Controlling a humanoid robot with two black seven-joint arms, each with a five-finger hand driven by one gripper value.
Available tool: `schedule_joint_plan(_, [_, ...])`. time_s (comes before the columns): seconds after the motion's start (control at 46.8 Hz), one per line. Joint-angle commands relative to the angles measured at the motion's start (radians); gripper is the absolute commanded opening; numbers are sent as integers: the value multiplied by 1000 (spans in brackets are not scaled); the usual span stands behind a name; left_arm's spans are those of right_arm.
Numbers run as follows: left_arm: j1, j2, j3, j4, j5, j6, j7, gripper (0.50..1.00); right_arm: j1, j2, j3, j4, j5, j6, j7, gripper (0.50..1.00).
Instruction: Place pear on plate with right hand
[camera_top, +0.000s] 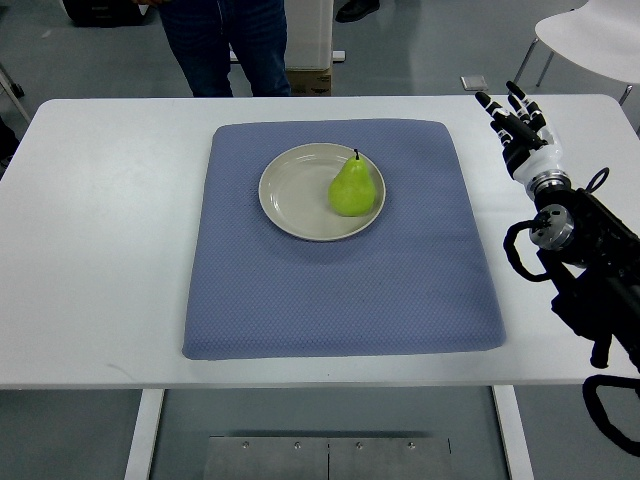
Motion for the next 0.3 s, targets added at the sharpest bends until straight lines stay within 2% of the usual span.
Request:
schedule_joint_plan(0.0, [0,0,0,0,0,0,0,1000,-13,20,26,-1,0,-1,22,1000])
schedule_joint_plan(0.278, [0,0,0,0,0,0,0,1000,-25,25,35,-1,2,1,16,1000])
